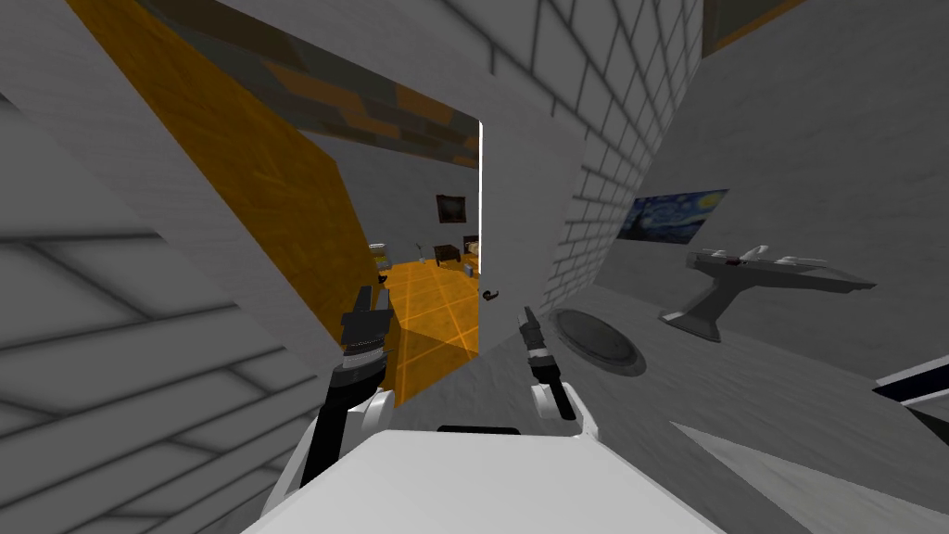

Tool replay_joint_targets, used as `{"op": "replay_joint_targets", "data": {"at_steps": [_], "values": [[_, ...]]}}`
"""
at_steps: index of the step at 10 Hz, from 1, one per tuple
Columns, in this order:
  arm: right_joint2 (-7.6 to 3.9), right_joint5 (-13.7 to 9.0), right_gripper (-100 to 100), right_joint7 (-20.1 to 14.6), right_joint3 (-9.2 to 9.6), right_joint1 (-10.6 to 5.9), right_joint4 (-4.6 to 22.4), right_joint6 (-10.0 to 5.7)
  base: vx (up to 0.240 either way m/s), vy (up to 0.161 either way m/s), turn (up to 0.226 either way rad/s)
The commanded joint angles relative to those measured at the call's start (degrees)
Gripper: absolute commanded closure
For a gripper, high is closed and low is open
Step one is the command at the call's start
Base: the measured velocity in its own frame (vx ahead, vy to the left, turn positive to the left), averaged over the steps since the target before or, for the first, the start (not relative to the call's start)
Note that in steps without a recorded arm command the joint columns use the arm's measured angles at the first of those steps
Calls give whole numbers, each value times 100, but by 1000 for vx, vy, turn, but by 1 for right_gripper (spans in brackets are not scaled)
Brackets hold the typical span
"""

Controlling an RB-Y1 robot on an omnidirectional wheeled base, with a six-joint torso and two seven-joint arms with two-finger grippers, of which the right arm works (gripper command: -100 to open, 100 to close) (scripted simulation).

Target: Push the door open

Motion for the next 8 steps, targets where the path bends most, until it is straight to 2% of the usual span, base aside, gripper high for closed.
{"op": "replay_joint_targets", "data": {"at_steps": [1, 2, 3, 4, 5, 6, 7, 8], "values": [[-13, 48, -100, -40, 39, -158, 286, -39, 78, -54, 62], [-13, 48, -100, -40, 39, -158, 381, -39, 60, -43, 26], [-20, 79, -100, -66, 65, -256, 528, -85, 55, -40, 36], [-20, 79, -100, -66, 65, -256, 635, -85, 45, -31, 21], [-28, 110, -100, -92, 92, -353, 854, -130, 45, -44, 30], [-28, 110, -100, -92, 92, -353, 890, -130, 34, -32, 20], [-34, 140, -100, -118, 118, -451, 1116, -176, 42, -33, 33], [-34, 140, -100, -118, 118, -451, 1143, -176, 38, -33, 19]]}}
